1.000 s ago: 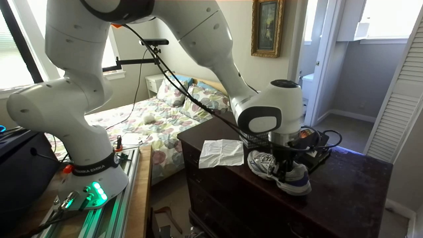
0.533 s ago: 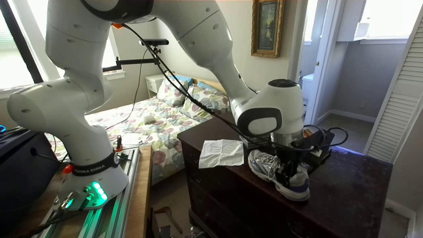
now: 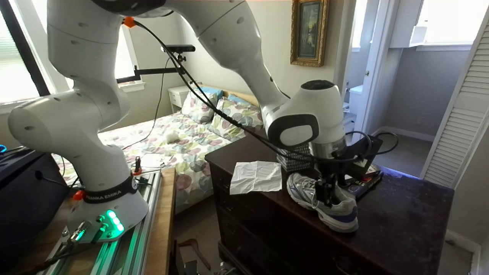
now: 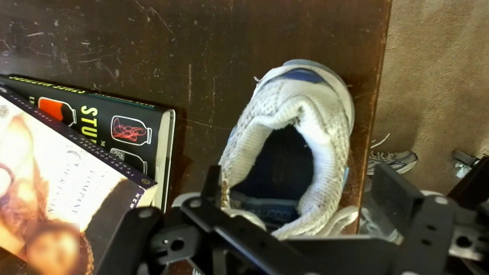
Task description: Put objects in order and clean up
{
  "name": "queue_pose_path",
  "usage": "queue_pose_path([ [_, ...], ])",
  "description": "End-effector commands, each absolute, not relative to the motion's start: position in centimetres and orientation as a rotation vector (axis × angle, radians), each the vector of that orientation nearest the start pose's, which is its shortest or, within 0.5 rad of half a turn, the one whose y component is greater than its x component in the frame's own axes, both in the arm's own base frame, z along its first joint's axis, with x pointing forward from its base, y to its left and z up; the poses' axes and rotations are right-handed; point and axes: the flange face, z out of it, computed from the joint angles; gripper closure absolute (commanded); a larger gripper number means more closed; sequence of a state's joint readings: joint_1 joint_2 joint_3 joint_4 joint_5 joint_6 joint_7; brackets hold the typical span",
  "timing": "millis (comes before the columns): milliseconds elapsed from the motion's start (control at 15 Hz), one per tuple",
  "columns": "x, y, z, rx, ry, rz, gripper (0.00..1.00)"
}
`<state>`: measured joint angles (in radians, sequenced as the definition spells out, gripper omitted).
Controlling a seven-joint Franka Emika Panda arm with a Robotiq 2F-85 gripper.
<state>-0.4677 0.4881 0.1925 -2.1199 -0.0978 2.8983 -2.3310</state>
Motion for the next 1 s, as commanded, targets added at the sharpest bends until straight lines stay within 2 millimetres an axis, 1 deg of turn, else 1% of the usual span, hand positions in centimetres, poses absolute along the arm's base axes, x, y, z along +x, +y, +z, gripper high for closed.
queue_pose_path([
  [0, 55.5, -15.7, 23.8, 1.461, 2.438, 0.162, 0.0],
  [200, 53.8, -16.0, 25.5, 1.552, 2.376, 0.133, 0.0],
  [400, 52.5, -14.5, 26.1, 1.606, 2.4, 0.149, 0.0],
  [533, 51.7, -12.8, 26.3, 1.635, 2.418, 0.157, 0.0],
  [667, 51.4, -10.7, 25.7, 1.708, 2.429, 0.172, 0.0],
  [933, 50.6, -5.7, 24.8, 1.869, 2.376, 0.155, 0.0],
])
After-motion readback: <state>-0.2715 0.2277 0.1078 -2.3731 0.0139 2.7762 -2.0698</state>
